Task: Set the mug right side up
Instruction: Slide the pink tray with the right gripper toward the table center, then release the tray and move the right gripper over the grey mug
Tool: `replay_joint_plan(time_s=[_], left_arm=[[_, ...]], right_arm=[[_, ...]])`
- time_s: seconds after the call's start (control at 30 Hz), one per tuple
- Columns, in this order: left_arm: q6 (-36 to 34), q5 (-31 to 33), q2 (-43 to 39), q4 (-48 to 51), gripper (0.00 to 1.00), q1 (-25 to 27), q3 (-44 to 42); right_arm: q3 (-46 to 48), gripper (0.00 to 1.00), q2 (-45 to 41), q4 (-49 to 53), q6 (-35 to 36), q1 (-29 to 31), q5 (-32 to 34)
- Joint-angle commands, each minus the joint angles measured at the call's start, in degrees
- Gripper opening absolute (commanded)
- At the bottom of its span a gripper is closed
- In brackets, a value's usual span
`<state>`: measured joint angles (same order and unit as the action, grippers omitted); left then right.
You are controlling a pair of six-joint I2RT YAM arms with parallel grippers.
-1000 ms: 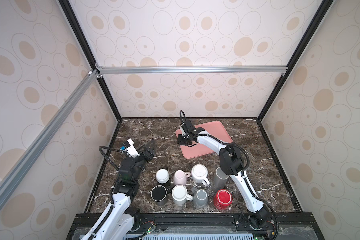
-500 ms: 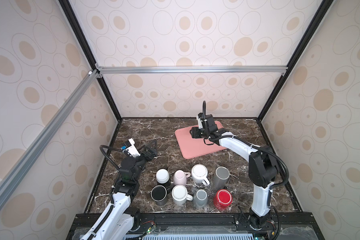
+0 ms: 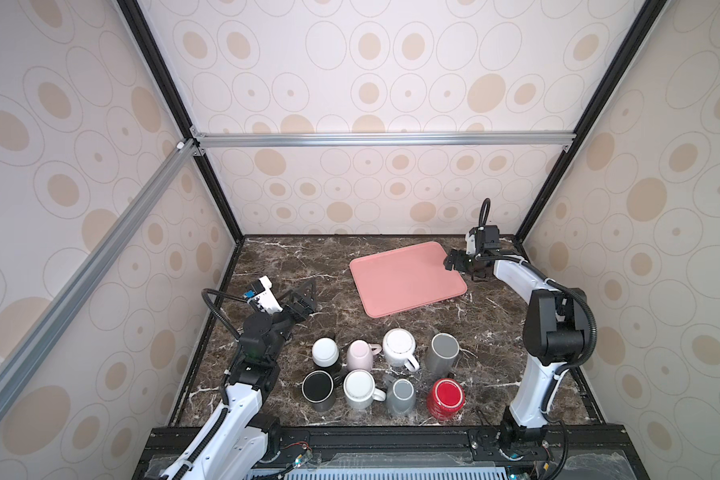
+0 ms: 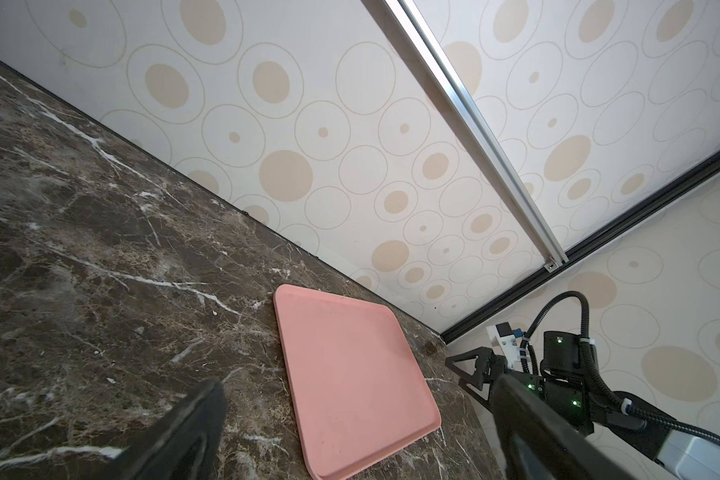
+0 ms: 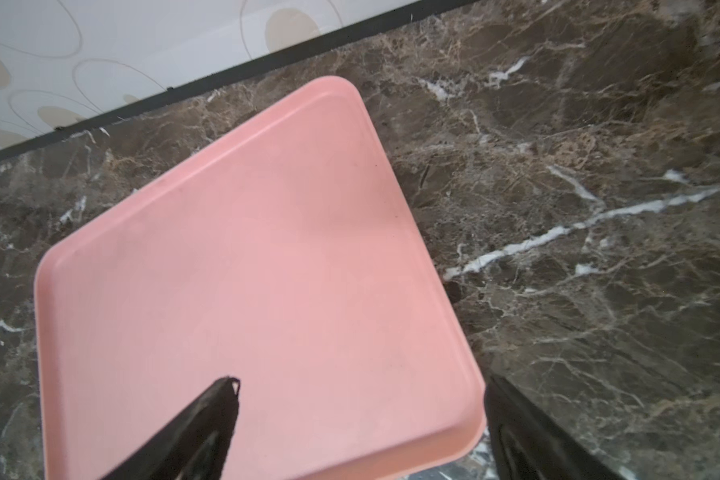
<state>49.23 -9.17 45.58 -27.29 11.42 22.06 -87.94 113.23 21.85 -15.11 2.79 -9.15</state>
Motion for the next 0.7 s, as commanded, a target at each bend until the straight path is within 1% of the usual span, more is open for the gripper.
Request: replay_joint_plan(time_s=[0.0,0.13,0.27,0.43,0.57,0.6,0.67], left_arm=[[-1.16,-1.31,0.42,-1.37,0.99,0.4,3.16],[-0.75,-1.72,1.05,-1.83,0.99,0.36,3.16],[-0.63,-1.77,1.5,-2.14,0.99,0.35,3.07],[-0.81,-1.84,1.91,-2.07,0.99,0.38,3.51],[-0.43,-1.71,2.2,-2.81,0.99,0.35,3.35],[-0.29,-1.73,2.38,-3.15,0.99,0.35,3.27],[0.1,-1.81,2.88,-3.87,0.99,0.36,3.16]], right_arm=[[-4.07,0.9,4.49,6.29,3.09,-0.77,-2.81],[-6.25,0.86,7.59,7.38,2.22,-3.21,-3.17],[-8.78,0.77,10.86,8.69,1.8,-4.59,-3.7],[-11.72,0.7,14.22,11.47,1.02,-4.76,-3.72],[-11.41,0.56,15.39,12.24,-0.28,-4.45,-4.47],[-11.06,0.51,15.35,12.3,-0.56,-4.36,-4.55],[-10.21,0.44,15.12,12.59,-1.21,-3.74,-4.41]])
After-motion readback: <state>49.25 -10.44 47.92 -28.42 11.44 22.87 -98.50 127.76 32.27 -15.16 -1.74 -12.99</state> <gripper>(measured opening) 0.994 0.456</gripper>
